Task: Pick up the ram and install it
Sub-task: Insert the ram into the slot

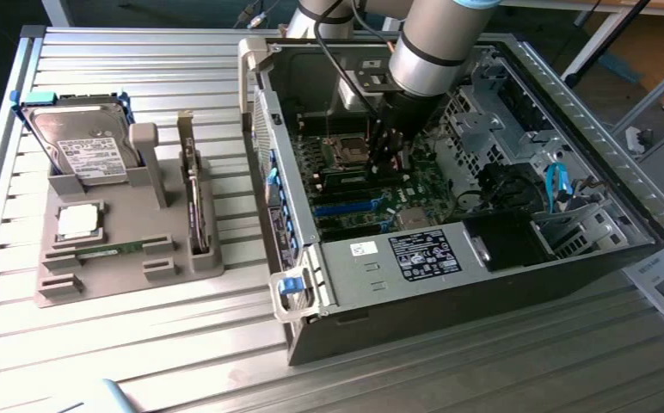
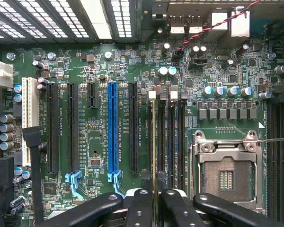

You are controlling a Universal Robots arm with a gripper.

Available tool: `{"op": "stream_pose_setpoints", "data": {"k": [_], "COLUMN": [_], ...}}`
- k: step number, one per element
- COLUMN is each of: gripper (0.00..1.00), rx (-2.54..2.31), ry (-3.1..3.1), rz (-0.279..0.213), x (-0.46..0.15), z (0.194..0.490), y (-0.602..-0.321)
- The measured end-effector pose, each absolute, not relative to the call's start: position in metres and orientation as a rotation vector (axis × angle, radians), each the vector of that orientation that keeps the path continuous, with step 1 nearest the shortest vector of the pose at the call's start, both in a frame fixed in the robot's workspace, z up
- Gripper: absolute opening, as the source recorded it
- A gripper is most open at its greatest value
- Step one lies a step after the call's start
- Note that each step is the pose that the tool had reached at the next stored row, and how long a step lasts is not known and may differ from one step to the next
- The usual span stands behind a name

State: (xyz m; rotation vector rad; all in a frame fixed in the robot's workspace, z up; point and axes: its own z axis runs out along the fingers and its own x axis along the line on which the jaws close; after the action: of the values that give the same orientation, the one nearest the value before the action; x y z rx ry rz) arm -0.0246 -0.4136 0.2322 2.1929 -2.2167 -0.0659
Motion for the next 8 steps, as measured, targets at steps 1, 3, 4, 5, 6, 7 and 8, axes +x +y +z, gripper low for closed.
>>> {"op": "stream_pose_setpoints", "data": {"k": [1,3,4,5,6,7,8], "gripper": [0.13,0.13,0.13,0.13,0.13,0.13,0.13], "rx": [2.193,2.193,2.193,2.193,2.193,2.193,2.192], "ry": [-2.217,-2.217,-2.217,-2.217,-2.217,-2.217,-2.216], "rz": [-0.066,-0.066,-0.066,-0.066,-0.066,-0.066,-0.065], "x": [-0.0246,-0.0246,-0.0246,-0.0246,-0.0246,-0.0246,-0.0246], "z": [0.2315,0.2308,0.2307,0.2307,0.2307,0.2307,0.2318], "y": [-0.4137,-0.4137,-0.4137,-0.4137,-0.4137,-0.4137,-0.4137]}}
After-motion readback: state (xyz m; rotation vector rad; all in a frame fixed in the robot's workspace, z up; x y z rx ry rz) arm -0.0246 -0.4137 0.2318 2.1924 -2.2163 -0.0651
